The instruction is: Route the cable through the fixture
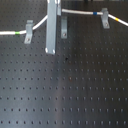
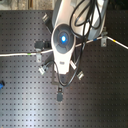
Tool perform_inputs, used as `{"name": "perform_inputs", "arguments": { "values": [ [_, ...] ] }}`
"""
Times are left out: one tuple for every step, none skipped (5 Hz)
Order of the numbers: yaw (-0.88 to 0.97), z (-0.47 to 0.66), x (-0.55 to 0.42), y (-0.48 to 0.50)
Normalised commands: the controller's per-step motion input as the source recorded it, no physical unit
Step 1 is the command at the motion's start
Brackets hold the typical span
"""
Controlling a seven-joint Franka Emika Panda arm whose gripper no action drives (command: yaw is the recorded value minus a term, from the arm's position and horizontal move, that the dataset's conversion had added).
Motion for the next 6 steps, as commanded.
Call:
{"name": "perform_inputs", "arguments": {
  "values": [
    [-0.08,0.1,-0.11,0.012],
    [-0.05,0.18,-0.125,-0.051],
    [0.08,0.25,-0.136,0.101],
    [0.14,0.23,-0.103,0.208],
    [0.08,0.35,-0.083,0.226],
    [-0.18,0.19,-0.044,-0.083]
  ]
}}
